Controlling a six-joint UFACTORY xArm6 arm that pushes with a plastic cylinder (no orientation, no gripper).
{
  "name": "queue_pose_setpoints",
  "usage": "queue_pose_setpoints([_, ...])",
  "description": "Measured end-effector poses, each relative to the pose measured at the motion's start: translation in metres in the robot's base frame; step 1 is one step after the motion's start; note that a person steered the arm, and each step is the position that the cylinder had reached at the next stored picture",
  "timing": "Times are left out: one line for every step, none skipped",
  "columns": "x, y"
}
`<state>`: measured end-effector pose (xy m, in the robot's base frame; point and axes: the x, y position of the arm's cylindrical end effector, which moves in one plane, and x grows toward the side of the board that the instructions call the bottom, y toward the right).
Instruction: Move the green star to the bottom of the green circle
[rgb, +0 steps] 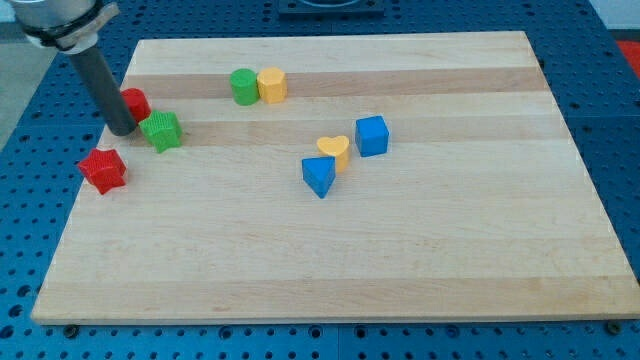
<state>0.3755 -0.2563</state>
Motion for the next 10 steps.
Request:
queue_pose_setpoints([0.001,0.061])
queue_pose_setpoints([0.001,0.056])
queue_pose_setpoints([0.002,0.02])
queue_pose_setpoints([0.017,0.01])
queue_pose_setpoints([0.025,0.03])
queue_pose_setpoints([0.025,0.083])
queue_pose_setpoints([0.024,0.115])
queue_pose_setpoints([0.025,0.091])
queue_pose_setpoints([0.04,0.076])
queue_pose_setpoints([0.056,0.082])
